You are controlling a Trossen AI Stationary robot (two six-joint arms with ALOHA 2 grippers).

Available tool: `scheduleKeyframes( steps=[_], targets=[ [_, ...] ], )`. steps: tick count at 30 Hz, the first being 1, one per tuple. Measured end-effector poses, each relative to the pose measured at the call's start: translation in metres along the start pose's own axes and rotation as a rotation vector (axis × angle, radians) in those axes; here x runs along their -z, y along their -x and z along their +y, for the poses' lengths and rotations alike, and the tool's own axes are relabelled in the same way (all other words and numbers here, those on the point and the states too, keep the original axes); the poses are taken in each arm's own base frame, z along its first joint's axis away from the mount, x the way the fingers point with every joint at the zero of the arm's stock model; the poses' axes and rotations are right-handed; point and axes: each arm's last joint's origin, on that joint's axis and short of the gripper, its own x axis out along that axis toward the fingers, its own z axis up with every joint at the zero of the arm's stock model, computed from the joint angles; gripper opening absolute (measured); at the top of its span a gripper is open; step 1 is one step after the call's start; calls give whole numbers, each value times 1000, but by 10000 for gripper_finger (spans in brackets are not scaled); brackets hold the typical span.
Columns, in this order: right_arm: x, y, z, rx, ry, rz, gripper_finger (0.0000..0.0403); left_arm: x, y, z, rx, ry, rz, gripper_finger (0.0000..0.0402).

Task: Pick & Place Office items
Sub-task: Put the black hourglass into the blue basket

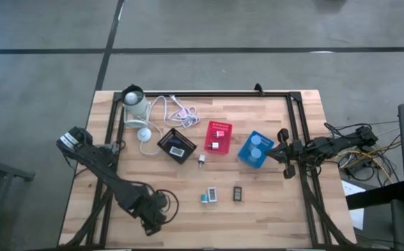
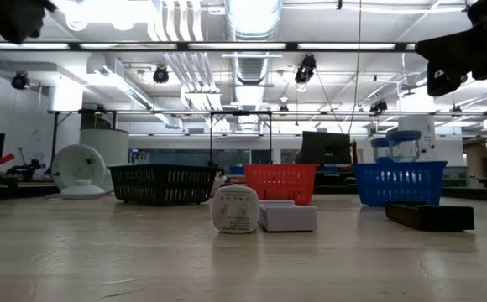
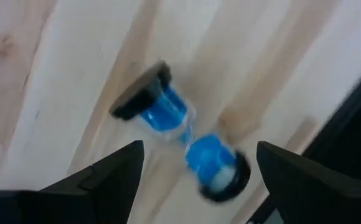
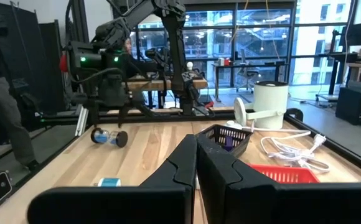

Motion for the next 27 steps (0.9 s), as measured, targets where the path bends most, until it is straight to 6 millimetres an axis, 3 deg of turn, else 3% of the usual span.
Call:
scheduleKeyframes(
  steps=[6,12,27],
  targets=[
    [0,0,0,0,15,0,8,-2,-8,2,18,199,-60,316],
    [-1,0,0,-1,30,-6,8,1,-17,8,-1,284,-42,316],
    [-1,0,0,-2,29,-6,8,4,-47,28,18,254,-39,316]
  ],
)
